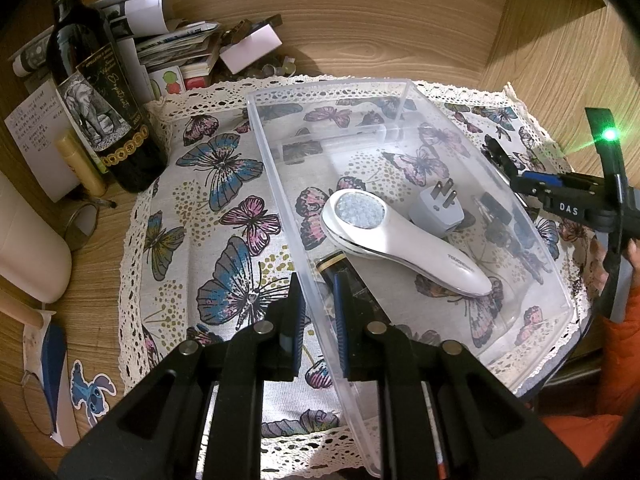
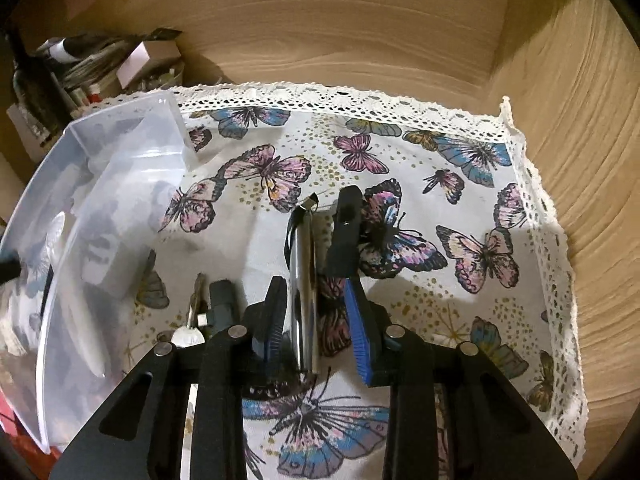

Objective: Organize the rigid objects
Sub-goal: 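Grasp the silver pen with black clip using the right gripper, then lift the silver pen and carry it over the box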

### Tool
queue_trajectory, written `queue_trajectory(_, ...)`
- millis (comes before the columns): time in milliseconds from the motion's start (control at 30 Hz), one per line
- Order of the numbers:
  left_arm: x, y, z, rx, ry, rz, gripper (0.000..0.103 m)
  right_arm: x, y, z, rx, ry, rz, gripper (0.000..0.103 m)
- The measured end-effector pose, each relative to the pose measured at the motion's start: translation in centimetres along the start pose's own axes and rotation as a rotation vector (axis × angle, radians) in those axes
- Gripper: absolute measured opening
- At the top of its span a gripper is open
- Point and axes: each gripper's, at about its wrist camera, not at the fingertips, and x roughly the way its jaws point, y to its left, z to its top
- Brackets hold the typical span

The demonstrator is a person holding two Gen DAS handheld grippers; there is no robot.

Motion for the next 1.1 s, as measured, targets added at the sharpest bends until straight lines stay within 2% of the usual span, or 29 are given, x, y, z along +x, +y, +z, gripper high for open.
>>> queue_trajectory(200, 0.0, 0.0, 0.0, -0.002, 0.0, 0.0, 0.014, 0.6, 1.0, -0.9, -0.045, 0.032, 0.001, 0.027)
queue_trajectory(300, 0.0, 0.0, 0.0, -0.001, 0.0, 0.001, 0.014, 1.2, 1.3, -0.4, -0.052, 0.033, 0.001, 0.024)
queue_trajectory(400, 0.0, -0.1, 0.0, -0.002, 0.001, -0.001, 0.014, 2.0, 1.4, 0.5, -0.043, 0.027, -0.017, 0.014)
queue_trajectory(467, 0.0, -0.1, 0.0, 0.0, 0.001, 0.001, 0.014, 2.2, 1.4, 1.0, -0.035, 0.017, -0.007, 0.014)
queue_trajectory(800, 0.0, 0.0, 0.0, 0.0, 0.001, 0.001, 0.014, -1.8, 3.3, 3.0, -0.051, -0.117, 0.051, 0.014)
queue_trajectory(1100, 0.0, -0.1, 0.0, -0.001, 0.0, 0.0, 0.014, -5.8, 6.6, 4.2, -0.107, -0.241, 0.132, 0.014)
